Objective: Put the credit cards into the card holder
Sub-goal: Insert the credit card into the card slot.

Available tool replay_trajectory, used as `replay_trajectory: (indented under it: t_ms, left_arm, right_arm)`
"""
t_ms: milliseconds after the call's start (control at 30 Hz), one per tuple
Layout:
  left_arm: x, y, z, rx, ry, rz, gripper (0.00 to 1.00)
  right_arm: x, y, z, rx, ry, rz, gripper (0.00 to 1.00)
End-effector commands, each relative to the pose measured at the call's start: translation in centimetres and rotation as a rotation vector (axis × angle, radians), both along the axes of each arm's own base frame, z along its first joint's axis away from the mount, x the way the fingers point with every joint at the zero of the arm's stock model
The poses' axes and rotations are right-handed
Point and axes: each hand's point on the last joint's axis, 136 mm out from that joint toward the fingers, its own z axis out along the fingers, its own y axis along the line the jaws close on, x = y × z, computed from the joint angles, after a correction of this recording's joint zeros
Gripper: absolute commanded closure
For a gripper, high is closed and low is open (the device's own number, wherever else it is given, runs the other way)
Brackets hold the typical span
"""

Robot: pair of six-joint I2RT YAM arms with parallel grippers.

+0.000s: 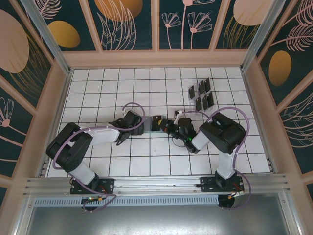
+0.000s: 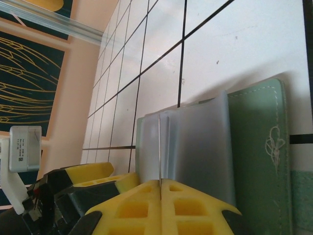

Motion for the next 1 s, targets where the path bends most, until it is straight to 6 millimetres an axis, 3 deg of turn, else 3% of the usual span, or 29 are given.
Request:
replay_trajectory:
  t_ms: [0, 267, 533, 967]
  left_arm:
    - [-1.4, 1.4, -1.8, 0.063, 0.053, 0.015, 0.01]
    - [-1.5, 1.4, -1.9, 0.058, 0.057, 0.014, 0.01]
    - [-1.7, 1.7, -1.9, 0.061, 0.056, 0.020, 0.01]
    - [-2.0, 2.4, -1.9, 0.085, 0.055, 0.037, 0.01]
  right_arm:
    - [0.6, 0.5, 0.9, 0.040, -0.032, -0.015, 1.00]
    - [0.7, 0.7, 0.7, 0.052, -0.024, -0.012, 1.00]
    - [0.5, -0.7, 1.5, 0.051, -0.035, -0.043, 1.00]
    - [1.3, 0.3, 1.5, 0.067, -0.039, -0.030, 1.00]
